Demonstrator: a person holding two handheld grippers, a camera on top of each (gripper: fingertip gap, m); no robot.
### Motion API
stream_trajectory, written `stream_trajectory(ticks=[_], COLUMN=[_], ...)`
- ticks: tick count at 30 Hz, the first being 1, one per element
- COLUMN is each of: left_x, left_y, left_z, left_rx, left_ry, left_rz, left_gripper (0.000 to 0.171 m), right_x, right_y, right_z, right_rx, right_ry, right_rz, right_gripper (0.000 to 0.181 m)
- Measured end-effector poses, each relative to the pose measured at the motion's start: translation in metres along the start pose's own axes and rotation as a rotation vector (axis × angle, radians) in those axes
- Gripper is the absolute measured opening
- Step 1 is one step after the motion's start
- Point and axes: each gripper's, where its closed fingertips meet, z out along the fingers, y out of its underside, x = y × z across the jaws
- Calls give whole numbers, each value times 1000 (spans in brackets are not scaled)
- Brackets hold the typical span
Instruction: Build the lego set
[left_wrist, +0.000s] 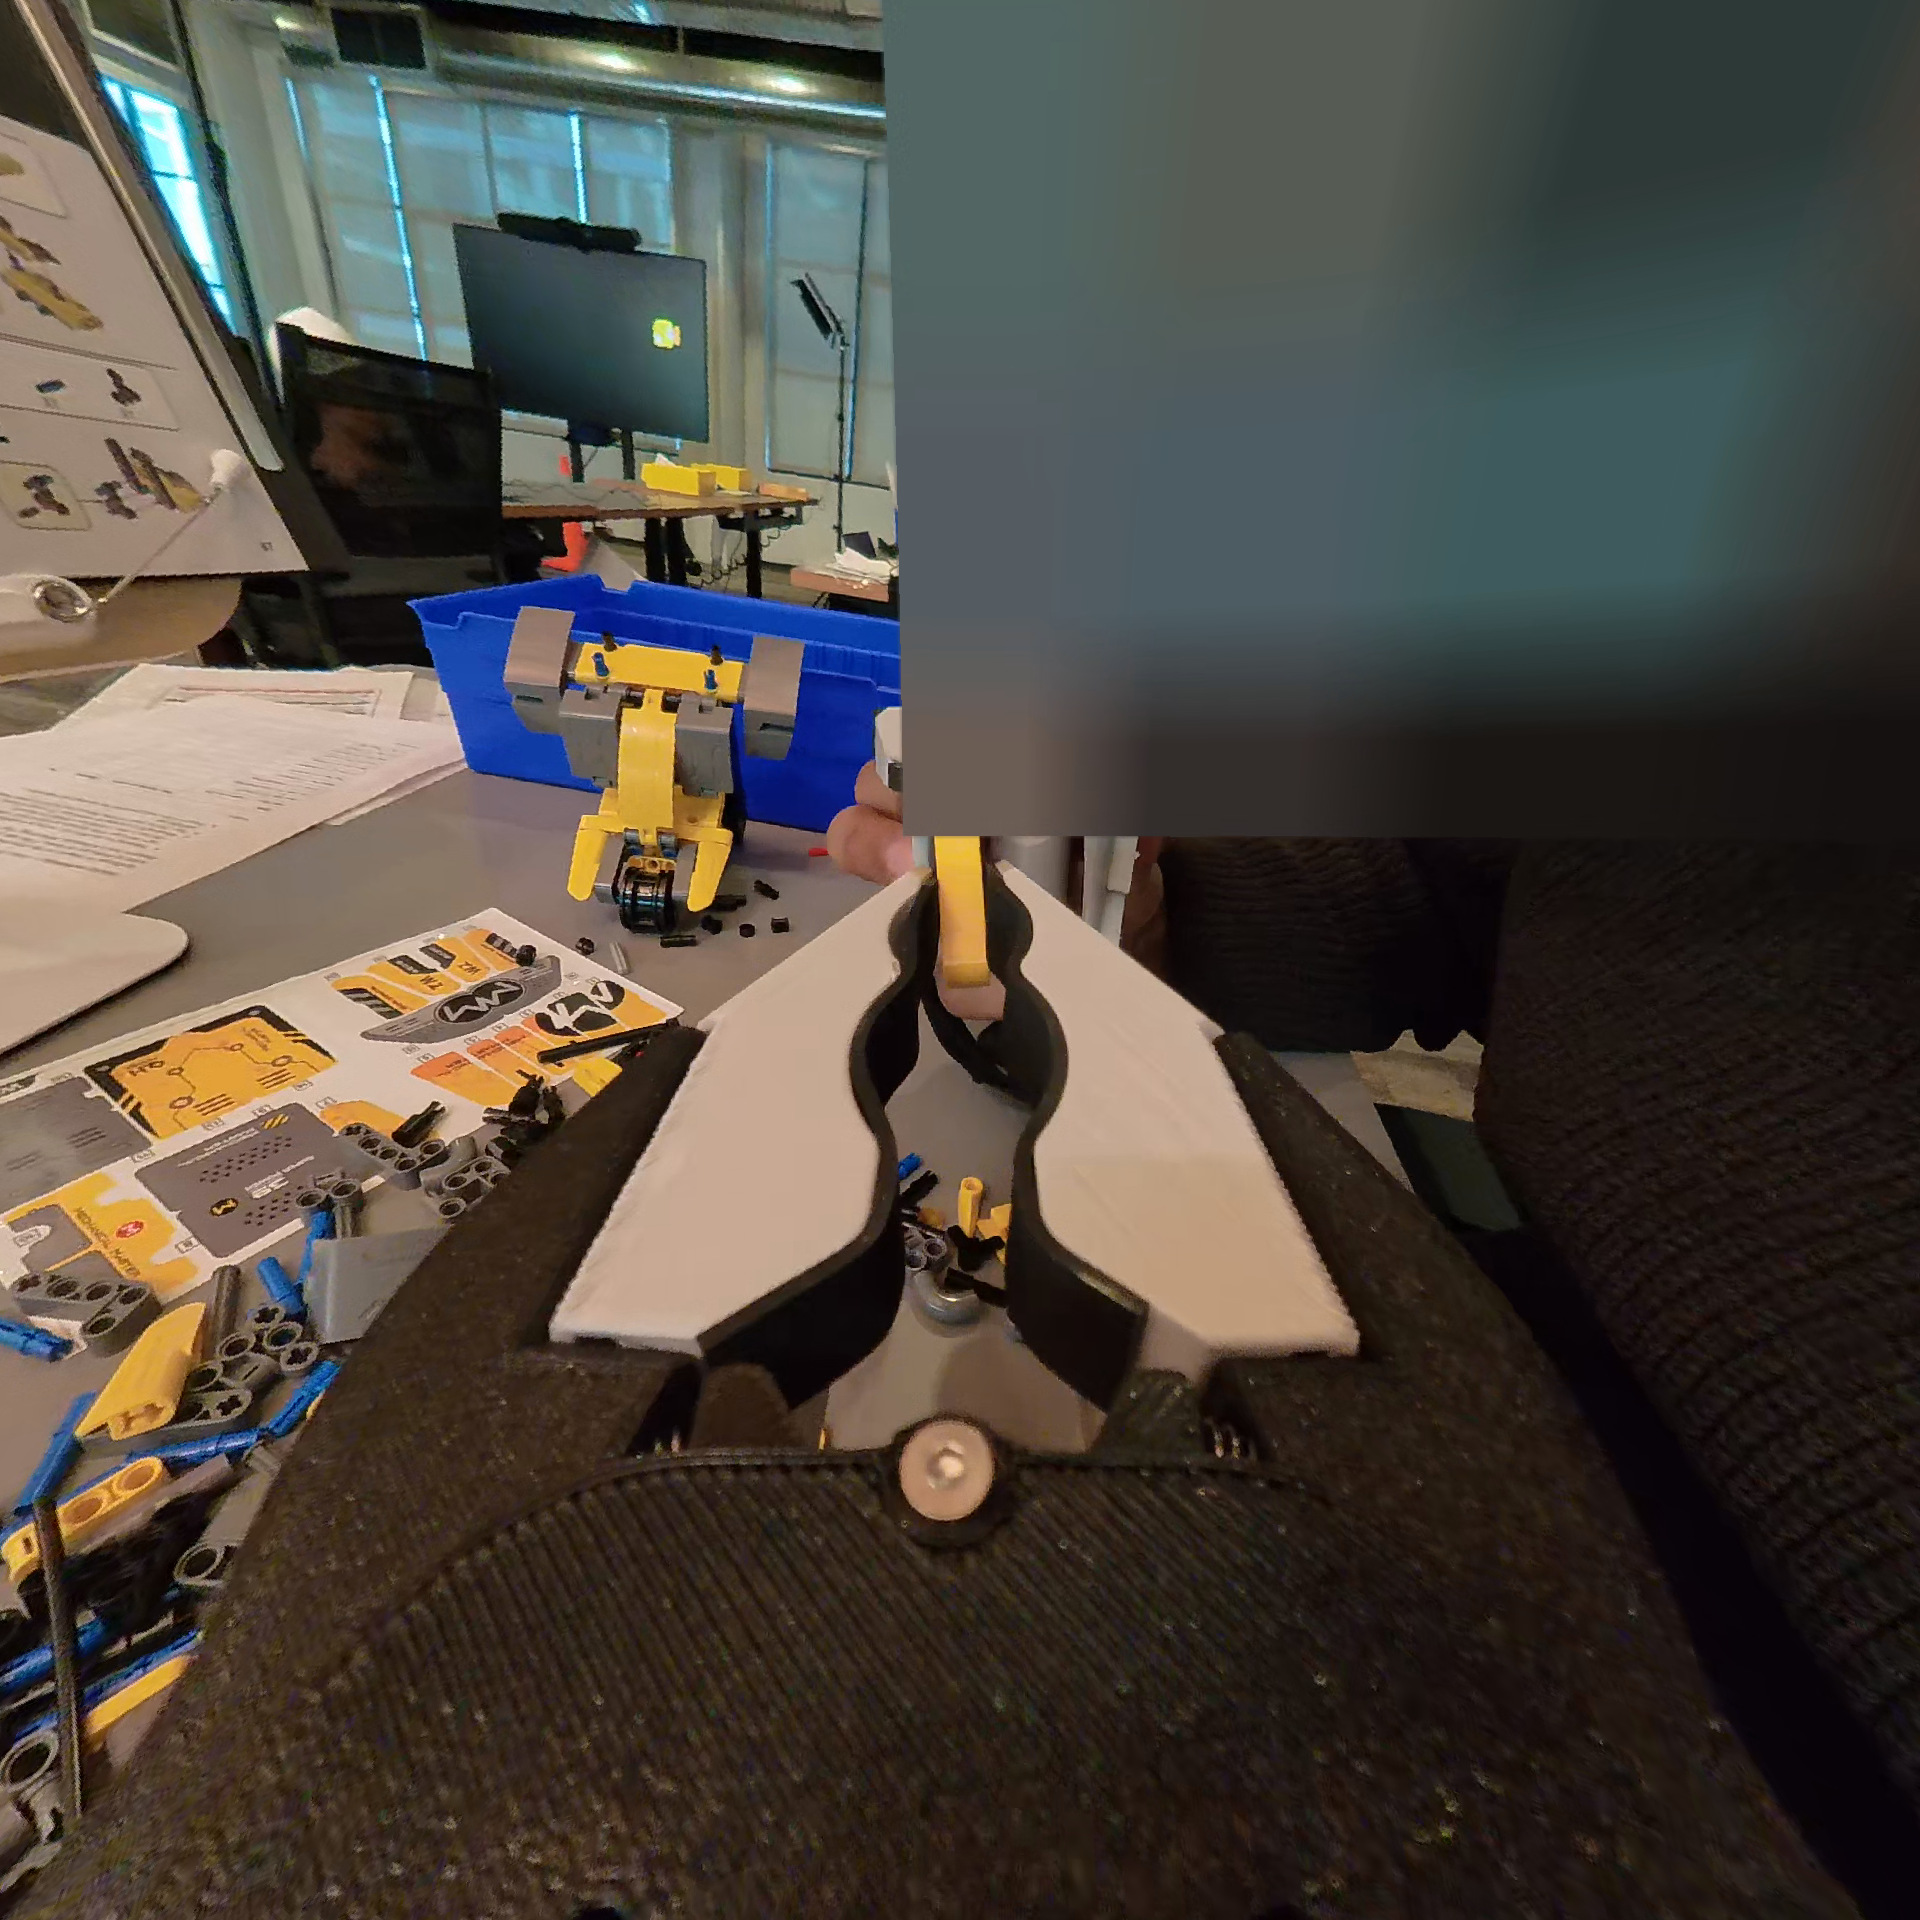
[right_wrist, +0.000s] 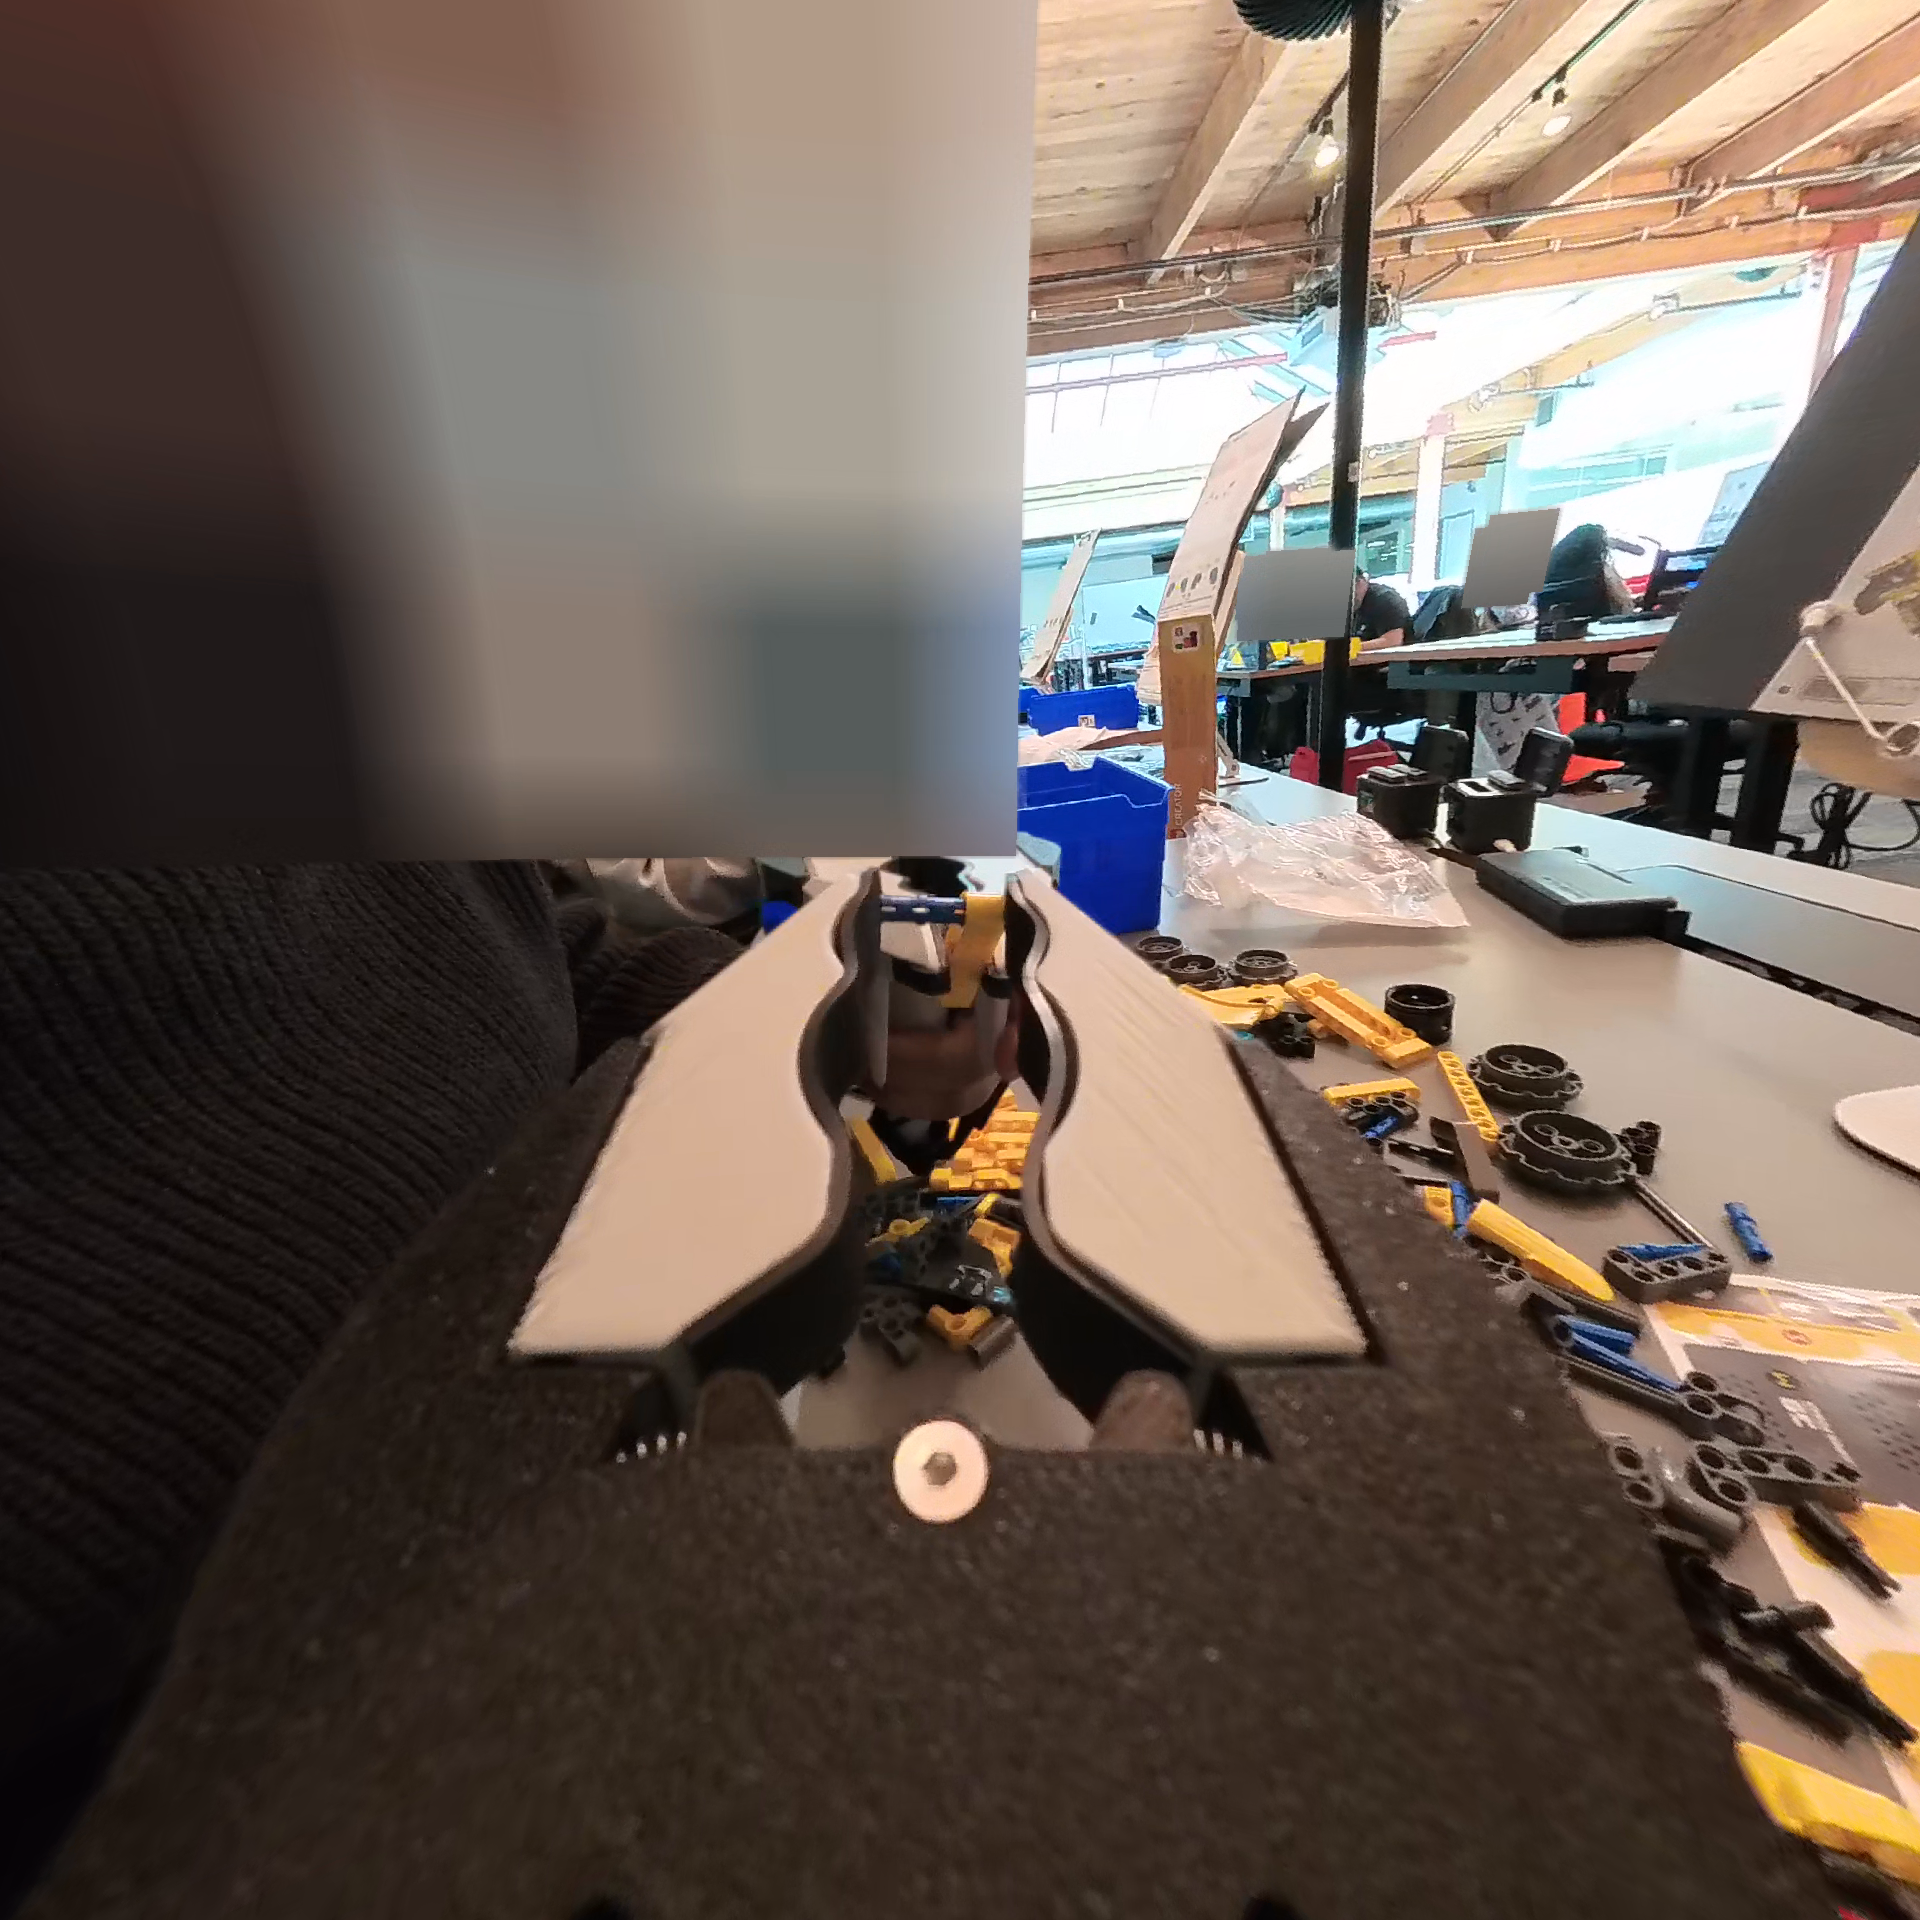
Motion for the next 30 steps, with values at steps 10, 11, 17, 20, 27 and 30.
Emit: stream_trajectory(ticks=[10, 11, 17, 20, 27, 30], left_x=[-6, -7, -3, -2, 1, 2], left_y=[-1, -1, 3, 4, 4, 6], left_z=[-2, -2, 0, 1, 2, 3], left_rx=[7, 2, -24, -25, -20, -26], left_ry=[-27, -31, -19, -12, 15, 12], left_rz=[13, 18, 35, 27, -11, -9], left_gripper=[5, 5, 5, 5, 5, 4], right_x=[5, 5, 3, 2, -2, -1], right_y=[-1, 0, 2, 2, 0, 1], right_z=[3, 3, -1, -1, 1, 2], right_rx=[-6, -8, -21, -17, -30, -33], right_ry=[47, 52, 32, 22, 31, 31], right_rz=[12, -3, -36, -25, -62, -42], right_gripper=[24, 24, 24, 23, 22, 22])
